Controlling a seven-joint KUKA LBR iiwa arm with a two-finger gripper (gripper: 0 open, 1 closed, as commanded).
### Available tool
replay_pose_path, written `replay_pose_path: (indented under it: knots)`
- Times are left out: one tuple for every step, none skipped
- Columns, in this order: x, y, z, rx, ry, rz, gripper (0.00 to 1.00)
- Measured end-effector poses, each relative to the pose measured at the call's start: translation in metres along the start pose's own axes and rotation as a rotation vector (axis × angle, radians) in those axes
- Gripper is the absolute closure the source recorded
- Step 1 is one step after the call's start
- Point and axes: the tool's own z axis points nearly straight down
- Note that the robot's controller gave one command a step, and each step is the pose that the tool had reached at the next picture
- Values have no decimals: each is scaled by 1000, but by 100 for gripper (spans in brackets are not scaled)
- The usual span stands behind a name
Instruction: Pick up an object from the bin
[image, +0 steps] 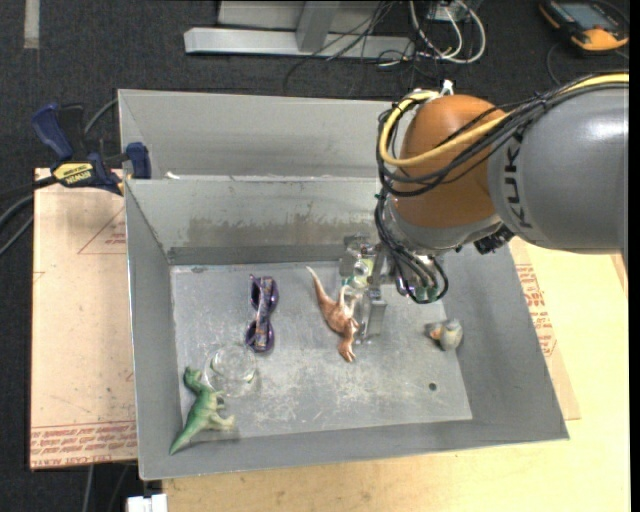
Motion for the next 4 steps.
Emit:
replay_pose_path:
  knots:
    - [0, 0, 0, 0, 0, 0, 0]
    - [-15, -31, 86, -1, -8, 34, 0]
    - [-20, -37, 115, 0, -25, 19, 0]
    - [1, -37, 95, -1, -10, -381, 100]
